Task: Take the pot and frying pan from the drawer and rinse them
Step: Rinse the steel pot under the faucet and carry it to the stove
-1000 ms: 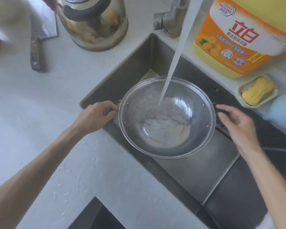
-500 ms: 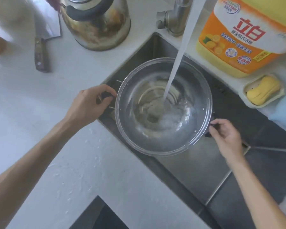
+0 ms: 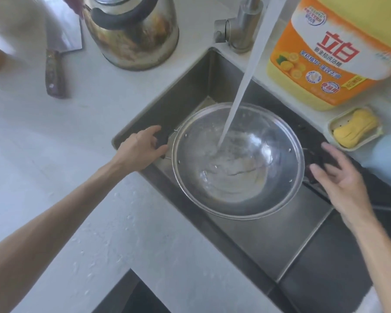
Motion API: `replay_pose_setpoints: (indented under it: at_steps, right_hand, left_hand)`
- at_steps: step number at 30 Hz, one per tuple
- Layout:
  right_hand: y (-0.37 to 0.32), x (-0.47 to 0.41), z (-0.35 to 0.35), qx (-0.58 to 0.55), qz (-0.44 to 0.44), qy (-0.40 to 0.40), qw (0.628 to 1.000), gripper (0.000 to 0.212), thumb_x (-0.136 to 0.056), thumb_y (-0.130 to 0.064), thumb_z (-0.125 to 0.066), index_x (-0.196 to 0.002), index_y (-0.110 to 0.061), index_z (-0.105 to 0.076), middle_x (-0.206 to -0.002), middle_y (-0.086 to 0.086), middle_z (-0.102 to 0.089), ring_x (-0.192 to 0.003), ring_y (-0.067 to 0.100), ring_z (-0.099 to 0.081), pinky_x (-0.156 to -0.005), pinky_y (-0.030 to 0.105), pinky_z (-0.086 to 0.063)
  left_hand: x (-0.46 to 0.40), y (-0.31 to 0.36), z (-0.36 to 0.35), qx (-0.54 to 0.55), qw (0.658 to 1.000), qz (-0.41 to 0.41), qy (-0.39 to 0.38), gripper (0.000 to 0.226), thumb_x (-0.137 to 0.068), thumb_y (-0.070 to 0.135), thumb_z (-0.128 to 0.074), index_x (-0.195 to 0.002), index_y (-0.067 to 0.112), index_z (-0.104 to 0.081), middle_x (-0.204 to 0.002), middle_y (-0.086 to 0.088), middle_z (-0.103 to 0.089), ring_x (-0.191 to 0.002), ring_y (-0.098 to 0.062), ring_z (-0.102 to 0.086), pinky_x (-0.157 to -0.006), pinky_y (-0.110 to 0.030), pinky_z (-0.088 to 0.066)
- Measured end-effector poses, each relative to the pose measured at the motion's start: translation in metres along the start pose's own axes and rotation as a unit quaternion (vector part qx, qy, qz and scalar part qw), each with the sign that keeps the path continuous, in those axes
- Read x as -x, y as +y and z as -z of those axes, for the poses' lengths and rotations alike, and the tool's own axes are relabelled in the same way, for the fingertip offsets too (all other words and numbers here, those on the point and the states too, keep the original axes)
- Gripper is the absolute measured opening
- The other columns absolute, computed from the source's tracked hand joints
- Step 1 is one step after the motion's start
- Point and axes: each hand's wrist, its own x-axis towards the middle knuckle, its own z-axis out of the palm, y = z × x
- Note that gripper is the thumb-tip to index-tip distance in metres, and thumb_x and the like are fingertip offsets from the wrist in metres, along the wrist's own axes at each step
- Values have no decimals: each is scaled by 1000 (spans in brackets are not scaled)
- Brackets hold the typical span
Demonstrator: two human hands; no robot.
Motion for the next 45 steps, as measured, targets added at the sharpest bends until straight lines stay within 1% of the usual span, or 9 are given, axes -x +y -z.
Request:
replay_pose_setpoints:
  at_steps: [4, 9, 15, 22, 28, 34, 37, 41, 45]
  right_hand:
    - [-13, -13, 3, 30, 44, 25, 998, 52, -83, -17, -66, -128, -36, -50, -104, -33, -64, -94, -7, -63, -86, 10, -47]
    - [-3, -21, -9, 30, 64, 42, 997, 34, -80, -3, -69, -92, -33, -61, -84, -32, -68, -82, -8, -64, -80, 7, -47]
    - [13, -23, -15, -5, 35, 86, 996, 35, -76, 0, -71, -83, -33, -62, -76, -31, -68, -74, -11, -63, -75, 5, -47]
    - [19, -12, -11, -32, 75, 112, 990, 44, -74, 13, -66, -83, -29, -58, -80, -28, -68, -77, -10, -63, -78, 5, -46]
    - [35, -3, -1, -21, 139, 111, 984, 49, -72, 24, -60, -77, -24, -57, -97, -19, -63, -96, 1, -63, -90, 16, -47]
    - [42, 1, 2, 15, 208, 132, 969, 23, -73, 14, -64, -82, -6, -58, -124, 13, -56, -118, 21, -56, -102, 27, -43]
    - [50, 3, 1, 5, 161, 111, 981, 28, -73, 22, -61, -82, -4, -60, -142, 16, -43, -128, 20, -49, -106, 31, -40]
    - [49, 9, -21, 12, 50, 126, 991, 72, -71, 31, -46, -78, -38, -67, -96, -31, -67, -91, -14, -61, -87, 6, -44]
    - [66, -1, -42, -19, -19, 67, 997, 77, -69, 30, -42, -72, -44, -65, -74, -27, -67, -72, -10, -61, -74, 6, -46]
  left_hand:
    - [-18, 3, 0, 30, 999, 8, 15, 35, -75, 49, -65, -91, 18, -65, -85, 1, -73, -87, -23, -67, -82, -44, -53]
    - [-31, 4, 8, 4, 997, 16, 81, 35, -77, 43, -70, -88, 11, -59, -89, -6, -70, -89, -27, -64, -78, -43, -52]
    - [-33, 4, 11, -6, 996, -19, 86, 38, -68, 58, -62, -86, 24, -57, -84, -7, -70, -82, -32, -62, -72, -43, -52]
    - [-36, 10, 0, -47, 991, -107, 59, 27, -82, 27, -69, -98, 14, -52, -84, -1, -71, -77, -29, -64, -65, -32, -43]
    - [-47, 9, -17, 187, 978, -92, -24, 17, -88, 11, -60, -99, 21, -54, -76, 16, -70, -67, 7, -61, -72, -19, -45]
    - [-46, 26, -14, 452, 884, 3, -119, 30, -89, -1, -34, -96, 8, -62, -85, -8, -66, -75, -14, -67, -77, -25, -53]
    - [-45, 27, -11, 413, 908, -42, -50, 15, -95, 8, -48, -90, 10, -63, -77, -6, -64, -69, -8, -65, -71, -18, -50]
    - [-37, 27, 2, 359, 926, -114, -1, 12, -92, 11, -56, -95, 18, -65, -72, 5, -68, -74, -11, -65, -79, -20, -51]
    - [-23, 33, 27, 318, 938, -125, 60, 14, -90, 11, -59, -95, 21, -69, -70, 5, -68, -70, -12, -65, -80, -27, -52]
